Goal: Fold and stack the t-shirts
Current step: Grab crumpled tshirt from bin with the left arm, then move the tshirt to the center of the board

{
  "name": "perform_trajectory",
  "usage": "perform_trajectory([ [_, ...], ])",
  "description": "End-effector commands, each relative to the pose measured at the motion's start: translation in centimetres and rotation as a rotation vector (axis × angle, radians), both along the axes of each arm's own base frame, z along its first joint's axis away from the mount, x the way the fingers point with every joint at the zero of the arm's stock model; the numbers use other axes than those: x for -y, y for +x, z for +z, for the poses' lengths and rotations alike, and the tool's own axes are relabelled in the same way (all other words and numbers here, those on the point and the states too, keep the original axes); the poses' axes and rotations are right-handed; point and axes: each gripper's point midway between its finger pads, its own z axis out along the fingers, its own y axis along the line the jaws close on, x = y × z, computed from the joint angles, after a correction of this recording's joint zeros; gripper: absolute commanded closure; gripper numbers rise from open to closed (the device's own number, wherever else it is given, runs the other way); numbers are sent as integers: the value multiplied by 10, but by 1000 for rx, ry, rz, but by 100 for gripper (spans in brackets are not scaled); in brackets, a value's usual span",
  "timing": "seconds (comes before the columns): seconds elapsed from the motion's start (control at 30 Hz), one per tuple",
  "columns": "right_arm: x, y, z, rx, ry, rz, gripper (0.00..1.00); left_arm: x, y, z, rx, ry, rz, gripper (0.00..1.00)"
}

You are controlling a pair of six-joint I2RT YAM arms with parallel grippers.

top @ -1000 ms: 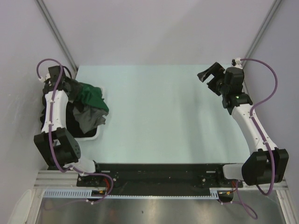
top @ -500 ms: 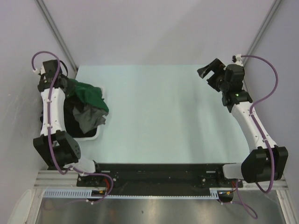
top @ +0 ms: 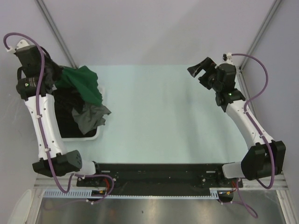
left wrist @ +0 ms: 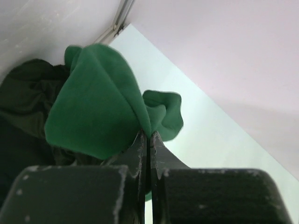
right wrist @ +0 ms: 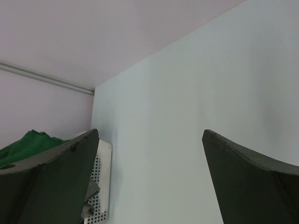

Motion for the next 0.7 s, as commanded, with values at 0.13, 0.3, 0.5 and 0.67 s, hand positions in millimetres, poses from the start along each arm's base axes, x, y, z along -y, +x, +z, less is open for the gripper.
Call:
perform_trajectory([
  [0.13,-25,-14,43,113,21,24,0,9,-50,121,274,169,-7,100],
  [0.3,-21,-28,50,123,-2,1,0,13,-62,146,351,195,-7,100],
  [0.5,-15,-33,59,141,-35,-13,0,14,-55,197,506,176,0,100],
  [0.67,-14,-34,64,156,-53,-10,0,27,-54,253,742,171,-54,100],
])
